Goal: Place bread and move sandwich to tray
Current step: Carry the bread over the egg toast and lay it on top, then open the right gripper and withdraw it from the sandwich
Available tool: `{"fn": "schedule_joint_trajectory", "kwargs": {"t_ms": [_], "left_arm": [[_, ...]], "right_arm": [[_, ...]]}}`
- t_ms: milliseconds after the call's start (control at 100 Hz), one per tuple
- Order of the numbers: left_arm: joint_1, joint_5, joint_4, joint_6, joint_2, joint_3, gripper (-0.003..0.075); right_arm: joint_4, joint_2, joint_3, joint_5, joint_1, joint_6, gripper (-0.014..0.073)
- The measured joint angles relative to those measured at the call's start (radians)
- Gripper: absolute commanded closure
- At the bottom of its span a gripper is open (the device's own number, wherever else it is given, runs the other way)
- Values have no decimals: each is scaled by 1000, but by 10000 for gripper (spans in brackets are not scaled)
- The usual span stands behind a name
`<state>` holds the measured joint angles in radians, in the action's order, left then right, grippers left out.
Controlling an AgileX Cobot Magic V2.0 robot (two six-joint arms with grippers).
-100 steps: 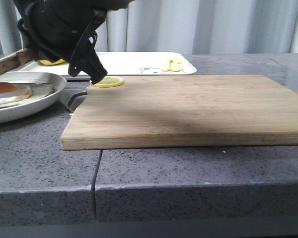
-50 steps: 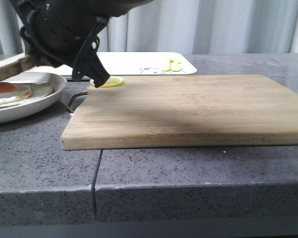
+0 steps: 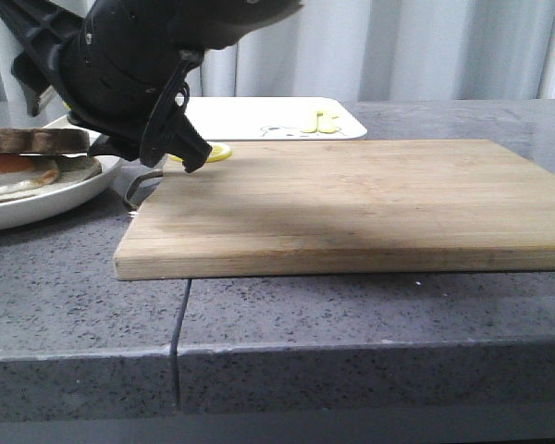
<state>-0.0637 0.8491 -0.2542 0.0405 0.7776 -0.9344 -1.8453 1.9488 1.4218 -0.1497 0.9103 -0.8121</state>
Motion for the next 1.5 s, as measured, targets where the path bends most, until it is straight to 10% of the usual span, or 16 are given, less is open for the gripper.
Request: {"fn": "schedule_joint_trajectory", "kwargs": {"t_ms": [380, 970, 1500], "left_arm": [[0, 0, 0, 0, 0, 0, 354], [0, 0, 0, 0, 0, 0, 354], [0, 0, 0, 0, 0, 0, 354]], "right_arm": [[84, -84, -4, -110, -2, -75, 155], [659, -608, -278, -103, -256, -155, 155], [1567, -1117, -700, 216, -752, 603, 156]]}}
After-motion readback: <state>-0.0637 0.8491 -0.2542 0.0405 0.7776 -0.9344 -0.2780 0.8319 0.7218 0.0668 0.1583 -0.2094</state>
